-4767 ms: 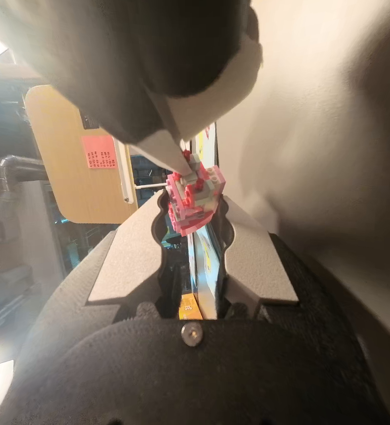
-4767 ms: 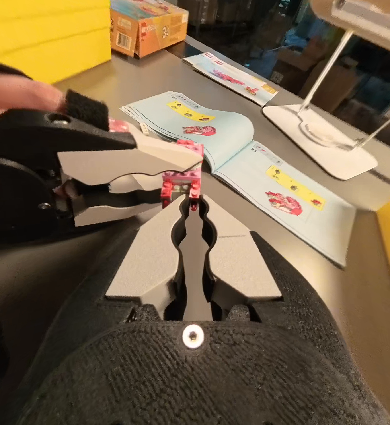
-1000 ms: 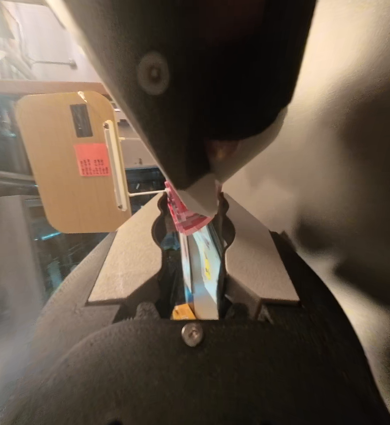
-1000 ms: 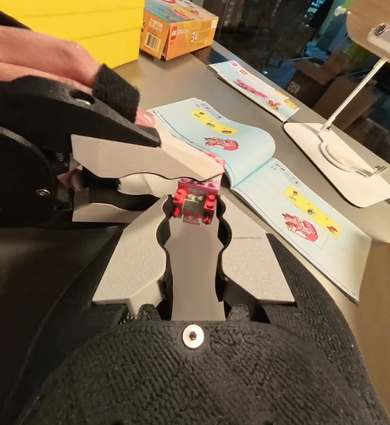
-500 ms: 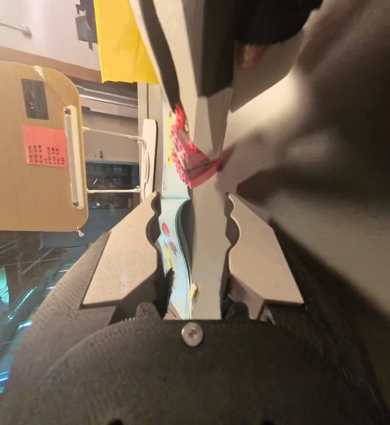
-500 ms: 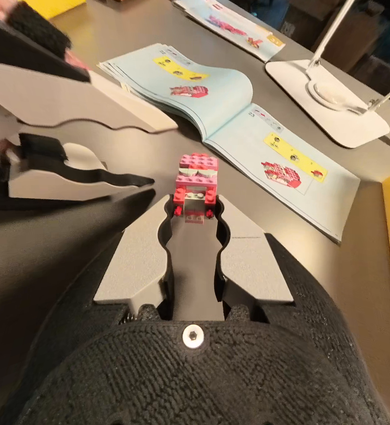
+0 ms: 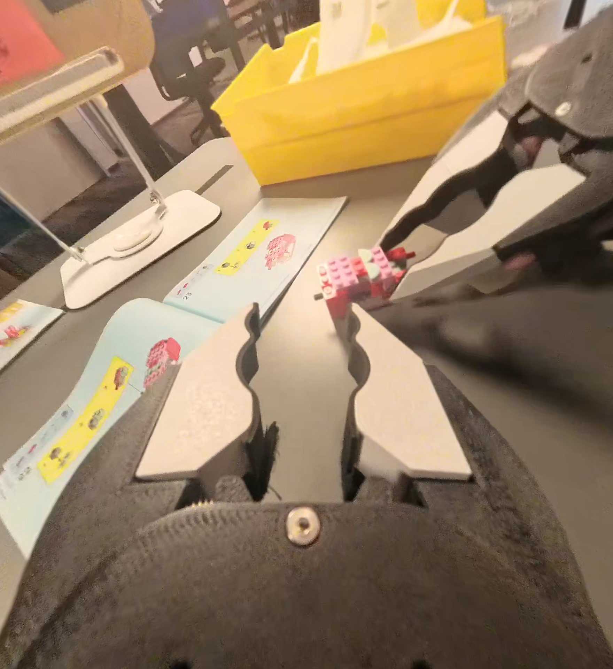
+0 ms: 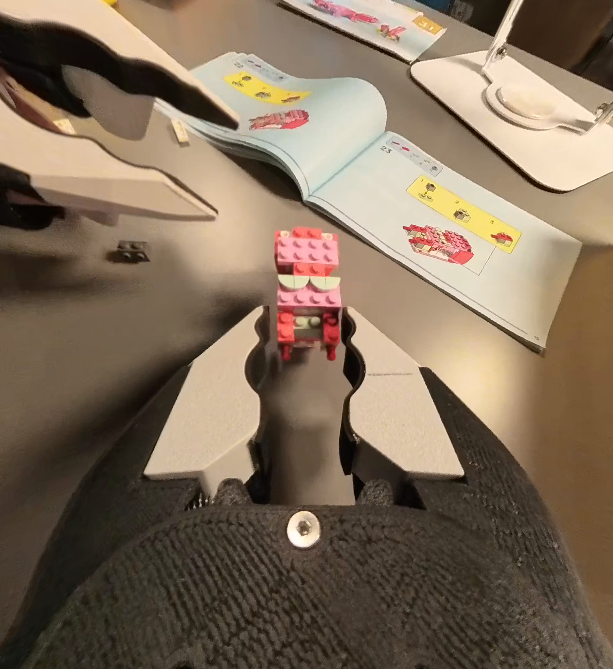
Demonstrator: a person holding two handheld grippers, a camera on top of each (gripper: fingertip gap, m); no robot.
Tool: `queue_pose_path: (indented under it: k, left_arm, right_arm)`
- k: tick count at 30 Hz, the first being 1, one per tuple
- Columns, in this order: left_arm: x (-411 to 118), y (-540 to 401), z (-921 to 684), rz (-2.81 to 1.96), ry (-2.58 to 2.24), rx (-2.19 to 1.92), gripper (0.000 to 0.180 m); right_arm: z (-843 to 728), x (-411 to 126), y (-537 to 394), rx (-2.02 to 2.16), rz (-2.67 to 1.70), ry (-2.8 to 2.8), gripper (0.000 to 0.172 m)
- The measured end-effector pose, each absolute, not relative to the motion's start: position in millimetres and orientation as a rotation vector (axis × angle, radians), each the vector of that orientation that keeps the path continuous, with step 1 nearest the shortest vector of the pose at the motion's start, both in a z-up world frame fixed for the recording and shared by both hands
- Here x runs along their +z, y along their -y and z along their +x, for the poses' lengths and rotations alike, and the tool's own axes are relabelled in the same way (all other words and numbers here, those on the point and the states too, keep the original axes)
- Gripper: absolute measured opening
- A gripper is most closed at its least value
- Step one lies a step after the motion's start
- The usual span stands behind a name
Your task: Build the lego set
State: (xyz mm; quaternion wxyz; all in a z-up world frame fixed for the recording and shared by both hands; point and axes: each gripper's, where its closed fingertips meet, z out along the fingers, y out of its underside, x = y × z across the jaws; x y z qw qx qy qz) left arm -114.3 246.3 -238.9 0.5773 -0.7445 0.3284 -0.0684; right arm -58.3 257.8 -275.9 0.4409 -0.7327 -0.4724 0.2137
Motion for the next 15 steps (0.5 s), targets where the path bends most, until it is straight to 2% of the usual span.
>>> queue_pose_path:
  k: [5,8,9,12,15]
  left_arm:
    - [-226.2,-250.0,-126.1,-1.709,-0.659,-0.193,0.047]
    - [-217.7,-252.6,-135.7,-1.679,-0.606,-0.14,0.047]
    - [-215.2,-253.2,-138.6,-1.669,-0.59,-0.123,0.047]
    - [-212.2,-253.4,-140.7,-1.66,-0.559,-0.137,0.043]
    - [-215.7,-250.5,-131.5,-1.677,-0.547,-0.288,0.038]
  right_arm:
    - [-54.6,-266.4,-259.7,0.582,-1.776,1.146,0.058]
    - [-36.7,-227.1,-279.8,0.564,-1.593,0.985,0.056]
    - [-28.2,-209.2,-286.1,0.546,-1.499,0.925,0.05]
    - [9.2,-166.4,-303.7,0.402,-1.212,0.706,0.012]
    - [25.6,-154.1,-303.5,0.299,-1.09,0.648,0.003]
